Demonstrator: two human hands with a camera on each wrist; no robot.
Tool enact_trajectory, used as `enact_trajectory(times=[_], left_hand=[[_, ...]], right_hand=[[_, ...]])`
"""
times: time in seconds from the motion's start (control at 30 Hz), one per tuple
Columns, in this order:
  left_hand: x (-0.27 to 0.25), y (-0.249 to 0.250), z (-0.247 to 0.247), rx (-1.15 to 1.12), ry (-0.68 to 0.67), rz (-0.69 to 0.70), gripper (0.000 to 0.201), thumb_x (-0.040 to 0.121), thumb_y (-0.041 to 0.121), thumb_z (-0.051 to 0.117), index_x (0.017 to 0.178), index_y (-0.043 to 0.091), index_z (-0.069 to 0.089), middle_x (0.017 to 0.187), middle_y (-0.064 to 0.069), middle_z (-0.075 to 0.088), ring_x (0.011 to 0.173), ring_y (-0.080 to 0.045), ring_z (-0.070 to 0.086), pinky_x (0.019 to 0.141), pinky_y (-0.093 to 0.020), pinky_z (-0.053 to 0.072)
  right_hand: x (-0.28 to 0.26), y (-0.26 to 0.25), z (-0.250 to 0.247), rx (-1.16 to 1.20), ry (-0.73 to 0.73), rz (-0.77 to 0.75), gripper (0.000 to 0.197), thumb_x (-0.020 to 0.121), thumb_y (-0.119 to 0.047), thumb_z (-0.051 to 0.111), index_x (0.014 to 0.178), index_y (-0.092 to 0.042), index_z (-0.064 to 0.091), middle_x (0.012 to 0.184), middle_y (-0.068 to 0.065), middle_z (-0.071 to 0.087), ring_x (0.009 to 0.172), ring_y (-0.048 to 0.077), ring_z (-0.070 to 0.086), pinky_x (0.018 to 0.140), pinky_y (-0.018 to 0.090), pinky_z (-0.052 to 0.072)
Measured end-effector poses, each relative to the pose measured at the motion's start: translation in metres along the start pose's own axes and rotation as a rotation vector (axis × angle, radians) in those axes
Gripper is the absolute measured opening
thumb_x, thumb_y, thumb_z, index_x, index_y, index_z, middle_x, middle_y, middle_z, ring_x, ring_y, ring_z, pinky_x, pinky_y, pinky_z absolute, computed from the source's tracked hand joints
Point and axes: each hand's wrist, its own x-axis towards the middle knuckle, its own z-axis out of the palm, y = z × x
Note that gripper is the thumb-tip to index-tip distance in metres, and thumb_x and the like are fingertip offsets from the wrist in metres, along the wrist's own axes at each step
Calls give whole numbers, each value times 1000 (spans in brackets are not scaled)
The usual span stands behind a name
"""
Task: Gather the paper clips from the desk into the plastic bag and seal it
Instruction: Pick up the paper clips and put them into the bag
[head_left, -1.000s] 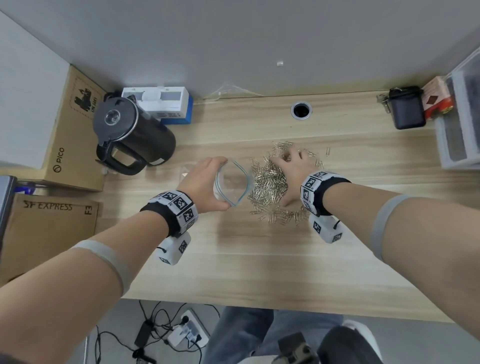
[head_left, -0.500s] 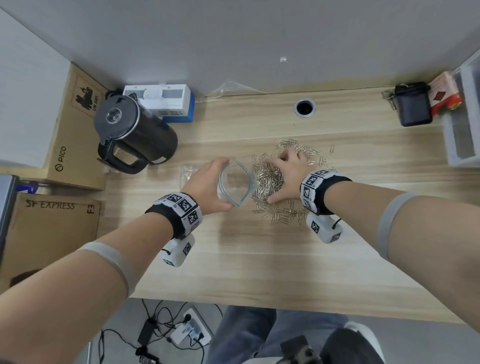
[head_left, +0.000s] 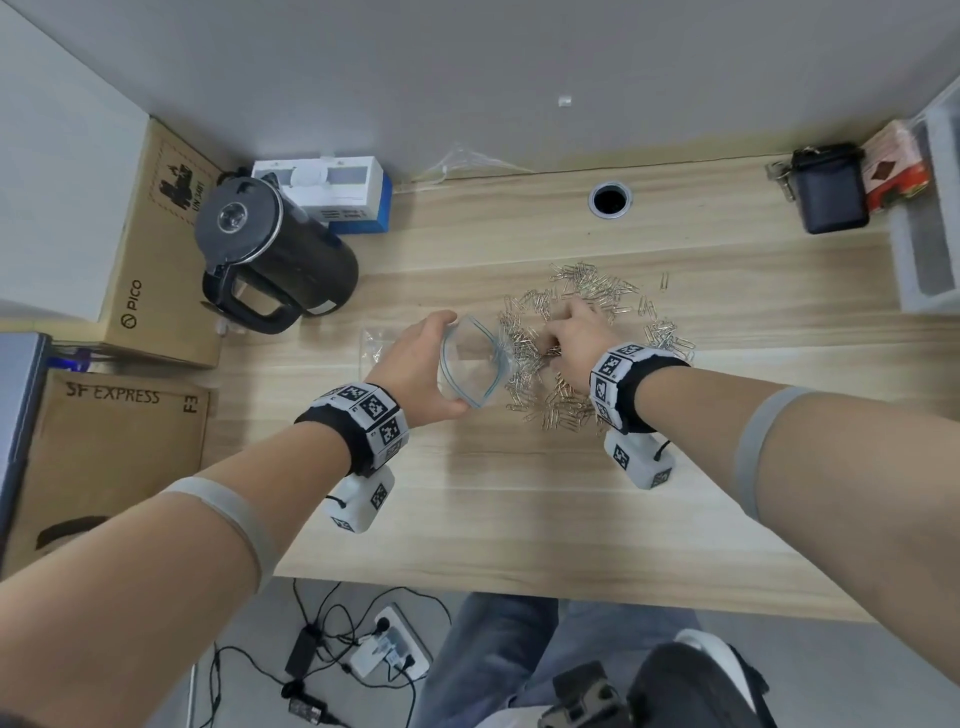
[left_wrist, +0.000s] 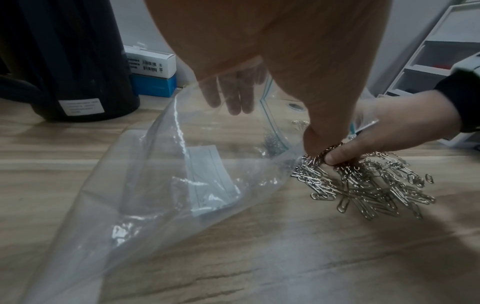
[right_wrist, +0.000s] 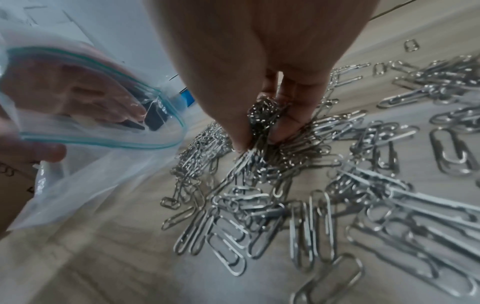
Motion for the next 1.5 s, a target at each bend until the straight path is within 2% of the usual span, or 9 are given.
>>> enact_trajectory(times=[0.2, 0.53, 0.67, 0.8, 0.9, 1.0, 1.17, 1.33, 1.5], left_hand=[[-6, 7, -1, 20, -37, 5, 110, 61, 38, 89, 150, 12, 28, 148, -7, 46, 135, -24, 45, 111, -33, 40], [-1, 22, -11, 33, -55, 8, 126, 53, 44, 88, 153, 20, 16, 139, -9, 53, 128, -26, 52, 106, -36, 45], [3, 28, -9, -28, -47, 39, 125, 50, 43, 86, 153, 20, 19, 141, -6, 52, 129, -23, 51, 107, -37, 45], [4, 23, -11, -118, -18, 39, 115, 49, 41, 84, 148, 23, 30, 136, 0, 56, 123, -18, 56, 104, -32, 47], [3, 15, -14, -121, 10, 23, 108, 48, 44, 81, 144, 28, 34, 126, 5, 61, 114, -16, 61, 98, -33, 51], [2, 4, -19, -130, 35, 17, 104, 48, 45, 80, 141, 30, 37, 120, 10, 59, 105, -14, 61, 96, -33, 51], [1, -8, -23, -149, 51, 7, 100, 54, 35, 86, 141, 31, 38, 114, 13, 58, 101, -10, 60, 92, -27, 49], [0, -12, -20, -193, 84, 8, 100, 55, 33, 90, 142, 29, 39, 114, 12, 59, 101, -10, 61, 88, -23, 48], [1, -17, -20, -193, 73, 25, 99, 56, 30, 90, 142, 28, 40, 114, 11, 59, 100, -10, 60, 89, -26, 50]], right_hand=[[-1, -6, -30, -56, -135, 67, 24, 87, -9, 65, 109, -20, 69, 118, 4, 64, 102, 26, 65, 82, 32, 54], [-24, -34, -65, 247, -55, -48, 18, 76, -23, 76, 93, -26, 77, 78, -3, 71, 63, 11, 62, 54, 19, 45], [-23, -55, -56, 386, -156, -141, 19, 70, -26, 82, 86, -33, 73, 83, -6, 74, 76, 12, 68, 74, 28, 55], [-27, -69, -52, 720, -347, -137, 36, 85, 6, 64, 114, -15, 68, 94, 2, 70, 84, 15, 67, 76, 27, 59], [-27, -71, -56, 884, -462, -37, 47, 85, 19, 52, 123, -7, 63, 107, 12, 70, 87, 24, 70, 65, 30, 62], [-23, -63, -63, 878, -327, 50, 37, 86, 11, 57, 113, -11, 67, 110, 11, 73, 88, 27, 74, 61, 32, 62], [-16, -24, -72, 307, 29, 200, 34, 86, -24, 69, 116, -12, 62, 108, 13, 69, 87, 27, 69, 76, 38, 60], [-21, 16, -63, -316, -169, 323, 118, 47, -53, 93, 138, -15, 29, 133, 19, 39, 118, 39, 49, 81, 49, 47], [-21, 25, -17, -505, -121, 399, 118, 46, -45, 92, 134, -14, 20, 105, 16, 32, 88, 30, 46, 72, 42, 48]])
